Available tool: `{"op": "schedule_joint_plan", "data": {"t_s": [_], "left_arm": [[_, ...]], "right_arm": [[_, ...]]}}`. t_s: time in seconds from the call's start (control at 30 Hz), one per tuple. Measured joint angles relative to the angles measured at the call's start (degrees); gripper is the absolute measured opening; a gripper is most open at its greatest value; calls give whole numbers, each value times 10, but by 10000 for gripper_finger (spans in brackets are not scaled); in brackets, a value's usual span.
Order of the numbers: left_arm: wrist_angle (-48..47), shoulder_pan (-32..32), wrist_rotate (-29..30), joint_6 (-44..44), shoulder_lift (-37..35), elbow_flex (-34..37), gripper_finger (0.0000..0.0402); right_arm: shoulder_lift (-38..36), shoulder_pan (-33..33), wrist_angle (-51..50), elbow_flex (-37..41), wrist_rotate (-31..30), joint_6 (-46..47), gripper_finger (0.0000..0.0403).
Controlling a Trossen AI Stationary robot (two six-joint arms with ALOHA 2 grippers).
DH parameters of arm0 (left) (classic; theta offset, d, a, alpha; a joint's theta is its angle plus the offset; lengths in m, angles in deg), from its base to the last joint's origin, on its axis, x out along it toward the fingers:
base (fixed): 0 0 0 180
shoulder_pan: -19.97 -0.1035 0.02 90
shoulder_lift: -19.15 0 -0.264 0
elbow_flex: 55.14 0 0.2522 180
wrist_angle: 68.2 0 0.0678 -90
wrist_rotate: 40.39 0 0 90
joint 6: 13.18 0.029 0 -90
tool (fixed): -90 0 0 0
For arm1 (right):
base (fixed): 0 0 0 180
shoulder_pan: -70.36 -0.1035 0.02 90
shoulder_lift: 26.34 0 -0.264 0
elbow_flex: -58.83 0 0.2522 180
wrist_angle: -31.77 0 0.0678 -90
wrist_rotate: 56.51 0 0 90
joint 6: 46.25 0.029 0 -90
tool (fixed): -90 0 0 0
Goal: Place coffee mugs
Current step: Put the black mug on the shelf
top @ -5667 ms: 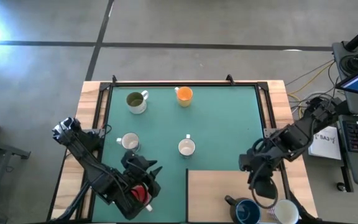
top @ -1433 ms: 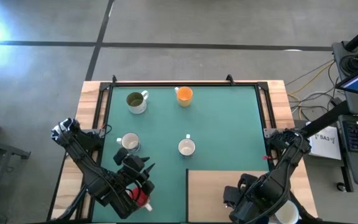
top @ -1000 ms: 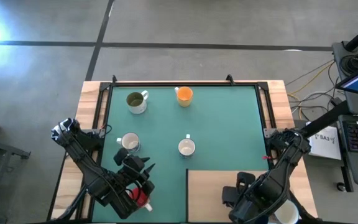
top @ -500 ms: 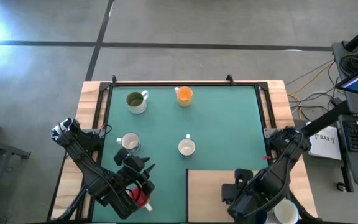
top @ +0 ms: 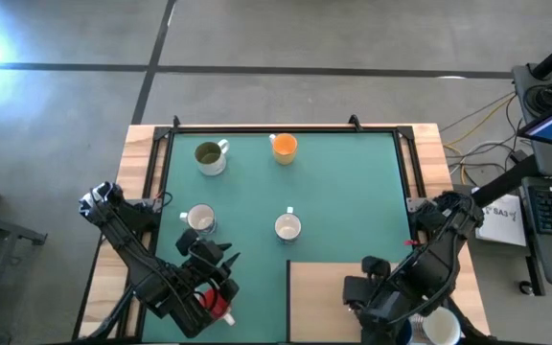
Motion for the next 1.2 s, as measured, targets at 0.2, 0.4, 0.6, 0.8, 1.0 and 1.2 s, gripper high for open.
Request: {"op": "schedule_joint_plan", "data": {"t_s": [0.2,0.4,0.6,0.8,1.0,1.2], "left_arm": [[3,2,-5,0,0,0,123],[3,4,-15,2,0,0,123],[3,5,-15,7,0,0,123],[3,5,-15,9,0,0,123],[3,6,-15,9,0,0,123],[3,6,-15,9,0,0,123]], "right_arm": [[8,-4,50,9,4,-17,109],[30,-11,48,17,35,-12,108],[48,-15,35,18,55,-12,97],[51,-18,-6,18,60,-2,84],[51,-23,-18,18,79,14,79],[51,-30,-24,18,87,24,80]]}}
